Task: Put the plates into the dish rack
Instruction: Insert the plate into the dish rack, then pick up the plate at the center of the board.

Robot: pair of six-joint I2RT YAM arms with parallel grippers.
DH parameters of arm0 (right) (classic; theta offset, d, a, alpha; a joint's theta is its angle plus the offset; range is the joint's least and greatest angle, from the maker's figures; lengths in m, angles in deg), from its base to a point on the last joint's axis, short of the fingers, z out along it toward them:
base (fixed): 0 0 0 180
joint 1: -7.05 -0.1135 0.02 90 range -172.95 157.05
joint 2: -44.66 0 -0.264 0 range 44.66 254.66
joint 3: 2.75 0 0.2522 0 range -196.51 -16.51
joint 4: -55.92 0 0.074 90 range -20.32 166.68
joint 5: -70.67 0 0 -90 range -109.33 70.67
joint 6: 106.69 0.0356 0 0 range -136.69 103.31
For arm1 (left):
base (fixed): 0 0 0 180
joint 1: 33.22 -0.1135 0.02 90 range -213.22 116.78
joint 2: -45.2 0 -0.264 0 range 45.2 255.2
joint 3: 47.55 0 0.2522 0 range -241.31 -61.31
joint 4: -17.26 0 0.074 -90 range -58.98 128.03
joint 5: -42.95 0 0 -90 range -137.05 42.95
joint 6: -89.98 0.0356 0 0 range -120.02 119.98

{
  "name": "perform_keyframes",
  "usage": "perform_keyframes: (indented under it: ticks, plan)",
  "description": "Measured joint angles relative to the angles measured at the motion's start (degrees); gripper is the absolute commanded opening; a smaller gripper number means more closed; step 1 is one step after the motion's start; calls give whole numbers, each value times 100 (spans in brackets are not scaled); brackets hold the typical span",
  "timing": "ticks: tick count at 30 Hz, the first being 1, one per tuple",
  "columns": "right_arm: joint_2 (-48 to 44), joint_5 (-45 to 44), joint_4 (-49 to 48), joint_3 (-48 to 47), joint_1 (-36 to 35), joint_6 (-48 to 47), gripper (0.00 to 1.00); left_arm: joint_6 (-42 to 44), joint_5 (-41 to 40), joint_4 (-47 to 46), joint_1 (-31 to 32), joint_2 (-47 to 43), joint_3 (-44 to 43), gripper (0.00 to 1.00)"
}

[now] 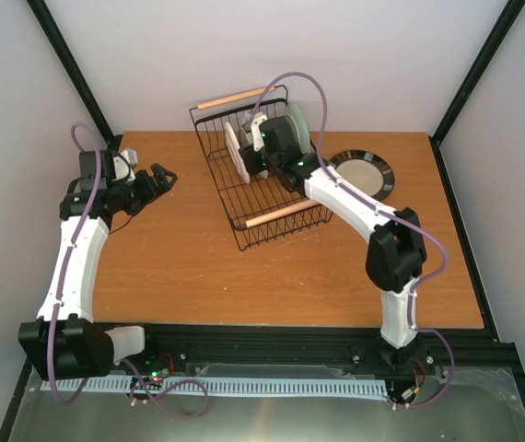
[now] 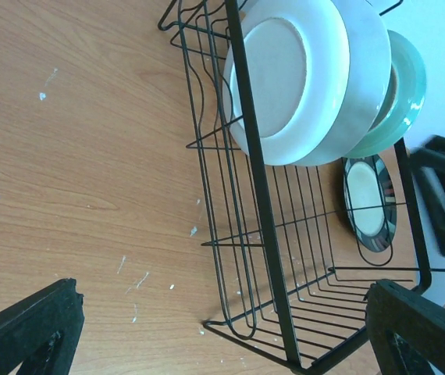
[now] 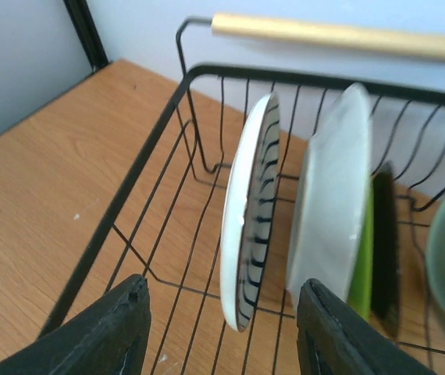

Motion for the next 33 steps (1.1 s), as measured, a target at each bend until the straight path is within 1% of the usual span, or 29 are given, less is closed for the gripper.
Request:
perform_keyframes:
  ticks: [3, 6, 8, 9, 10, 12, 14, 16, 18, 21, 22, 25, 28, 33]
  plan:
    - [-468, -144, -61, 223, 22, 127, 54, -63, -138, 0, 0, 0, -2, 100]
    - [-1073, -334, -92, 575, 74, 358, 59, -155, -378, 2, -2, -4, -17, 100]
    - [-1644, -546, -116, 1012, 184, 673, 62, -227, -389, -4, -4, -4, -59, 100]
    - [-1939, -654, -129, 1250, 278, 852, 65, -254, -361, -15, -4, -7, -76, 100]
    - [-2188, -728, -133, 1453, 374, 1010, 71, -284, -317, -46, -4, -9, -83, 100]
    - [-2876, -933, -118, 2035, 702, 1488, 83, -378, -179, -133, -4, -11, -87, 100]
    - [-3578, -1128, 7, 2533, 1209, 1971, 91, -455, -42, -199, 0, -11, -87, 100]
    - [-4074, -1322, 186, 2800, 1687, 2481, 94, -535, 92, -293, 24, -11, -87, 100]
    - [-4435, -1475, 365, 3014, 2055, 2986, 94, -619, 223, -400, 68, -11, -70, 100]
    - [-4865, -1397, 481, 3523, 2553, 3716, 95, -702, 358, -538, 94, -28, 28, 100]
    - [-4999, -1246, 474, 3816, 2815, 4039, 95, -715, 409, -557, 98, -46, 94, 100]
    - [-5136, -796, 350, 4697, 3536, 4826, 95, -723, 470, -560, 101, -68, 195, 100]
    - [-4800, -254, 214, 5383, 3995, 5392, 94, -721, 518, -573, 101, -81, 208, 100]
    - [-3871, 625, -306, 5724, 4345, 5755, 91, -728, 562, -658, 101, -85, 212, 100]
